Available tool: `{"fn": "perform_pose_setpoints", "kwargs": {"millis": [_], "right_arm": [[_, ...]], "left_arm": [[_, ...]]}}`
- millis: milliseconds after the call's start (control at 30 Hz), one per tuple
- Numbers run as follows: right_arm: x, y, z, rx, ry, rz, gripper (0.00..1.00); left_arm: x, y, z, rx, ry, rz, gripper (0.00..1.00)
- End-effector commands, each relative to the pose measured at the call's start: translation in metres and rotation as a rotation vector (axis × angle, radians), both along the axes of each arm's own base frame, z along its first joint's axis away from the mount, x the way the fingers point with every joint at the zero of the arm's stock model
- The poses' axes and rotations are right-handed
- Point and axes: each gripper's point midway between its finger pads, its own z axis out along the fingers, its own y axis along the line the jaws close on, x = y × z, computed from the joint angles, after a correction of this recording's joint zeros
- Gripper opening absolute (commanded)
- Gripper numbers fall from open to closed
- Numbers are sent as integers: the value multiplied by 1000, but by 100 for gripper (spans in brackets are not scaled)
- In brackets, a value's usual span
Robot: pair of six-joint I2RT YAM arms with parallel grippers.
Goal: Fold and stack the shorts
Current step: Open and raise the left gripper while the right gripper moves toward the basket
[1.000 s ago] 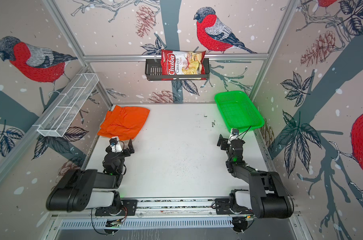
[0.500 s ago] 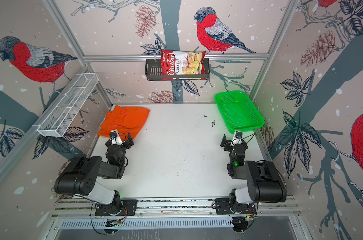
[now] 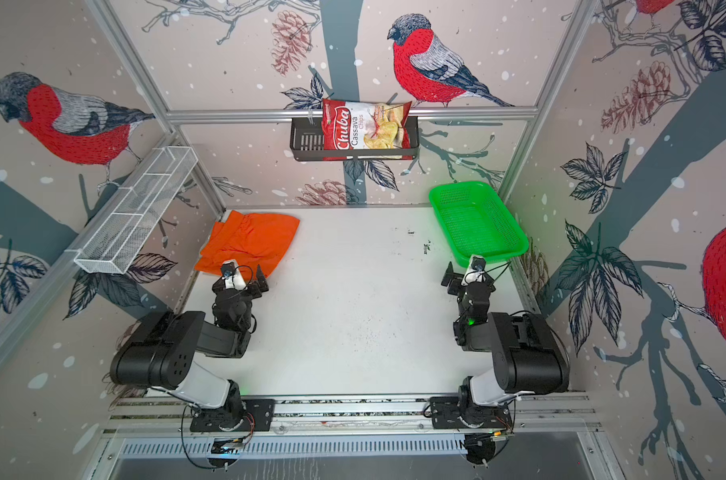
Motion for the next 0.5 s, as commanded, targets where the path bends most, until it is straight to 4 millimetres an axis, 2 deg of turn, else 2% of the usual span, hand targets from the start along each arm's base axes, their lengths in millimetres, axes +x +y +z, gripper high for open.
{"fn": "perform_pose_setpoints", "kwargs": {"millis": [0, 467], "right_arm": [[1, -3, 3, 13, -11, -19, 99], [1, -3, 4, 13, -13, -20, 99]], "left_arm": [[2, -2, 5, 12, -16, -14, 99], [6, -11, 4, 28, -4, -68, 99]]}}
